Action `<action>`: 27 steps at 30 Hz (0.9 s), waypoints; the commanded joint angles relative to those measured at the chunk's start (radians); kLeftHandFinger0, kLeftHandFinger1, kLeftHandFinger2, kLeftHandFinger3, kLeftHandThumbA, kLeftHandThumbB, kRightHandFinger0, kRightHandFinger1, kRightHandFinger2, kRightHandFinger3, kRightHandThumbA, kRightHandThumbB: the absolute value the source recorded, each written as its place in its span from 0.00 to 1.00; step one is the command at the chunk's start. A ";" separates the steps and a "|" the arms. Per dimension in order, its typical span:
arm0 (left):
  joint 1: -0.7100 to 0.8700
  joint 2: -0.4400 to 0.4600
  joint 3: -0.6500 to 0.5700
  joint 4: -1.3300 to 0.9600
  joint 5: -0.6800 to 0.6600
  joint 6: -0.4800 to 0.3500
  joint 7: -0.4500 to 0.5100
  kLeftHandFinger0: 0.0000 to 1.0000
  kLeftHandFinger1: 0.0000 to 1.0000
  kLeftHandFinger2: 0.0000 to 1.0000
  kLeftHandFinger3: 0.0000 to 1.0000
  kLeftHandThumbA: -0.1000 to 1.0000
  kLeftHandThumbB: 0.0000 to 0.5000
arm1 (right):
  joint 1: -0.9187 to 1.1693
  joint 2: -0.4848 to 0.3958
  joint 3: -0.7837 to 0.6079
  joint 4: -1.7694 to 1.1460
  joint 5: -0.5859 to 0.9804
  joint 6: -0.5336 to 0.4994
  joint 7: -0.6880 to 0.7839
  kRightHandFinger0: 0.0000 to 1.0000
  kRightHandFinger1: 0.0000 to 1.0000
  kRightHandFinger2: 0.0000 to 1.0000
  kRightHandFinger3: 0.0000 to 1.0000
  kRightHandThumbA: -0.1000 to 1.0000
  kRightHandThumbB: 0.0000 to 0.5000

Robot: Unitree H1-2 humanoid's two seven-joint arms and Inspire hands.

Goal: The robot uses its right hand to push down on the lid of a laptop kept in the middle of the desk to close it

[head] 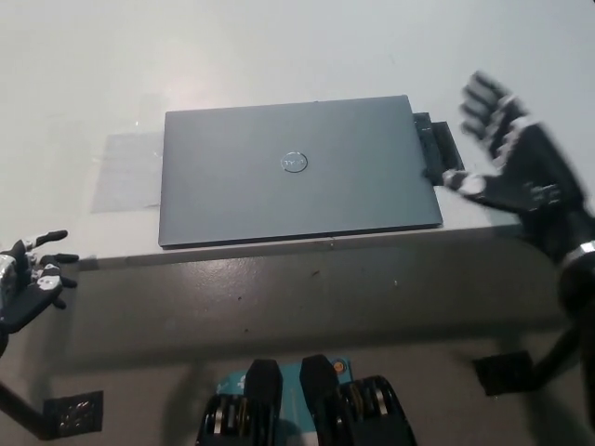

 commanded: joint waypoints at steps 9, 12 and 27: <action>-0.004 0.023 0.027 -0.031 -0.003 -0.014 -0.001 0.38 0.49 0.61 0.73 0.22 0.00 | 0.153 -0.128 -0.080 -0.219 0.233 0.002 -0.181 1.00 1.00 1.00 1.00 1.00 0.72; -0.005 0.025 0.022 -0.028 0.012 -0.014 0.005 0.37 0.50 0.64 0.75 0.26 0.01 | 0.213 -0.105 -0.112 -0.225 0.235 0.002 -0.178 1.00 1.00 1.00 1.00 1.00 0.66; -0.005 0.017 0.023 -0.023 -0.006 -0.016 -0.003 0.40 0.51 0.66 0.78 0.25 0.02 | 0.389 -0.033 -0.123 -0.073 0.095 -0.081 -0.114 1.00 1.00 1.00 1.00 1.00 0.63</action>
